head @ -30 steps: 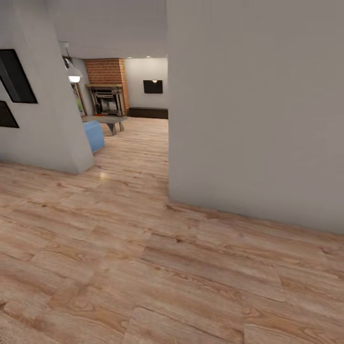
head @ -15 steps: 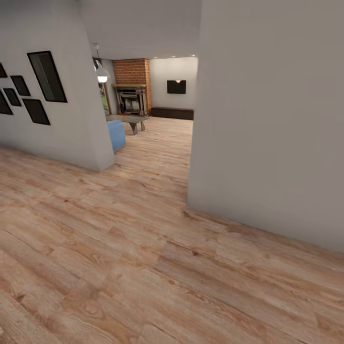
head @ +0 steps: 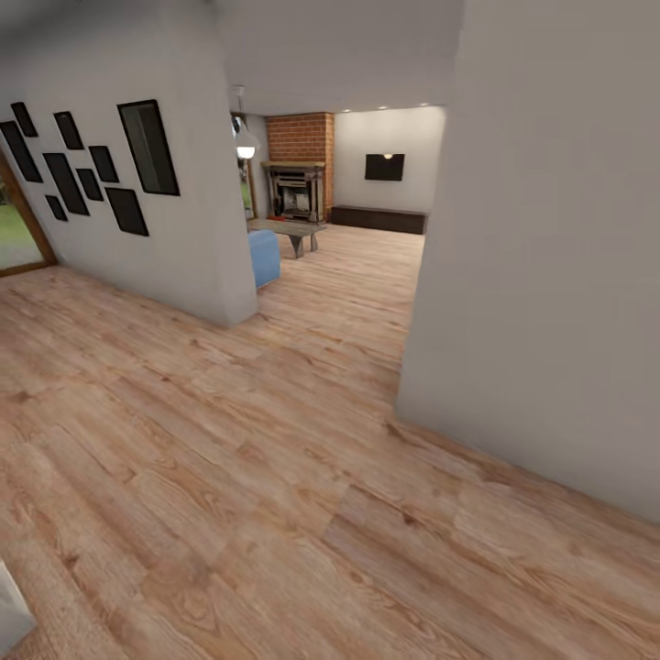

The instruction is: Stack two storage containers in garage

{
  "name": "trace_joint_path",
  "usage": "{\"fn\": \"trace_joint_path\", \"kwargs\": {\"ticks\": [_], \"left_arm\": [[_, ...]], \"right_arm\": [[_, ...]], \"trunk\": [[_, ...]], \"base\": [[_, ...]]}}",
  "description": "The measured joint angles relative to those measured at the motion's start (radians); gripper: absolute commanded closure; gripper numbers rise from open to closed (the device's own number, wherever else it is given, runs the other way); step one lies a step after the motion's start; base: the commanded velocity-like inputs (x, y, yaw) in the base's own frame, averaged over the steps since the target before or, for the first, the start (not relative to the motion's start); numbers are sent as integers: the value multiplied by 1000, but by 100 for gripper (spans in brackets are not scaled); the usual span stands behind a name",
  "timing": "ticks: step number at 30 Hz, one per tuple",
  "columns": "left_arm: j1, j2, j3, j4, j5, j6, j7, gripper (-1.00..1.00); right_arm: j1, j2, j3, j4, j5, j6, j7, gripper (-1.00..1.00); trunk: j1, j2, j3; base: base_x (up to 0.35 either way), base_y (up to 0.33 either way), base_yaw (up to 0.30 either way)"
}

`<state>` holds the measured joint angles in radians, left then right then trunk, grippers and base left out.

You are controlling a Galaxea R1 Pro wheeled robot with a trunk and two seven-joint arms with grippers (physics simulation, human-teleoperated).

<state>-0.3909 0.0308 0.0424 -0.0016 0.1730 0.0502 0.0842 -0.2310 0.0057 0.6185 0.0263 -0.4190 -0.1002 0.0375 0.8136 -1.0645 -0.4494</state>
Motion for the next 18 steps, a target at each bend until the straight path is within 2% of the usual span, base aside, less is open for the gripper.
{"fn": "trace_joint_path", "kwargs": {"ticks": [5,18], "left_arm": [[0,0,0,0,0,0,0,-100],[0,0,0,0,0,0,1,-100]], "right_arm": [[0,-1,0,0,-1,1,0,-100],[0,-2,0,0,0,0,0,-100]], "trunk": [[0,0,0],[0,0,0]], "base": [[322,0,156],[322,0,9]]}}
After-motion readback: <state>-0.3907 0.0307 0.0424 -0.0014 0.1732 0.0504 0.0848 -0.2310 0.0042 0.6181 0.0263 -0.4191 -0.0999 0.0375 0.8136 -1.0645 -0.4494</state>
